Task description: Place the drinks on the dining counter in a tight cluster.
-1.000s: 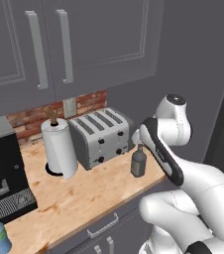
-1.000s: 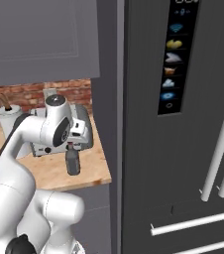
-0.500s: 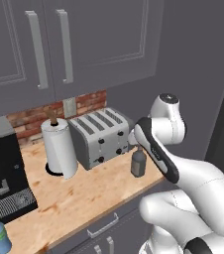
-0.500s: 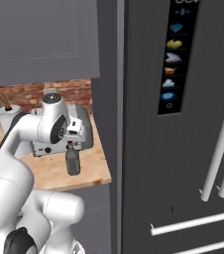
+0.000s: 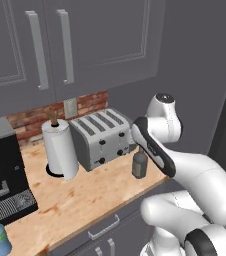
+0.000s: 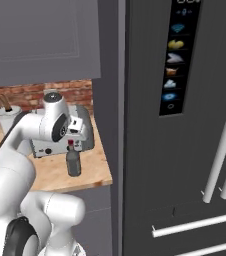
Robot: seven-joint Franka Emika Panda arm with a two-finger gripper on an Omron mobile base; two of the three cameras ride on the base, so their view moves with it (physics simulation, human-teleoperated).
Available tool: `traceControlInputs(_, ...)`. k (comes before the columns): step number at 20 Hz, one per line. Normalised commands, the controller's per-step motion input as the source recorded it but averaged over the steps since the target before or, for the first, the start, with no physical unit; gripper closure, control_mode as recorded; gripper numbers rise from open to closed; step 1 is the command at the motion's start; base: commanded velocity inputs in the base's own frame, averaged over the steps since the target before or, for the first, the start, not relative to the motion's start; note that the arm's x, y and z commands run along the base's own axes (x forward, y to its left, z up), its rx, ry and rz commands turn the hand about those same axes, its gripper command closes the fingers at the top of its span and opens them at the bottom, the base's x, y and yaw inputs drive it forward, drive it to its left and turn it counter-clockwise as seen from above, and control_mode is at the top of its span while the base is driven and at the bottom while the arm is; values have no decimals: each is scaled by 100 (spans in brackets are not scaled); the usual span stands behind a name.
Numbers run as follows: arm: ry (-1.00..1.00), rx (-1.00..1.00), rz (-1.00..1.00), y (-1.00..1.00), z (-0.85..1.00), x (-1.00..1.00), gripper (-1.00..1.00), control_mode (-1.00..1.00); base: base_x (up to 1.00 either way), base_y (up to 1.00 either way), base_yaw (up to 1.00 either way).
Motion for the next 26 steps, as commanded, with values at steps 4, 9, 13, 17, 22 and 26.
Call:
traceControlInputs(4,4,0,0,0,0,28,-100,-100,0,0,0)
traceControlInputs(9,4,0,0,0,-6,14,-100,-100,0,0,0)
traceControlInputs(13,1,0,0,0,-12,3,-100,-100,0,0,0)
traceControlInputs(17,0,0,0,0,-20,0,-100,-100,0,0,0)
traceControlInputs(22,0,0,0,0,-25,0,-100,-100,0,0,0)
traceControlInputs(26,0,0,0,0,-18,0,-100,-100,0,0,0)
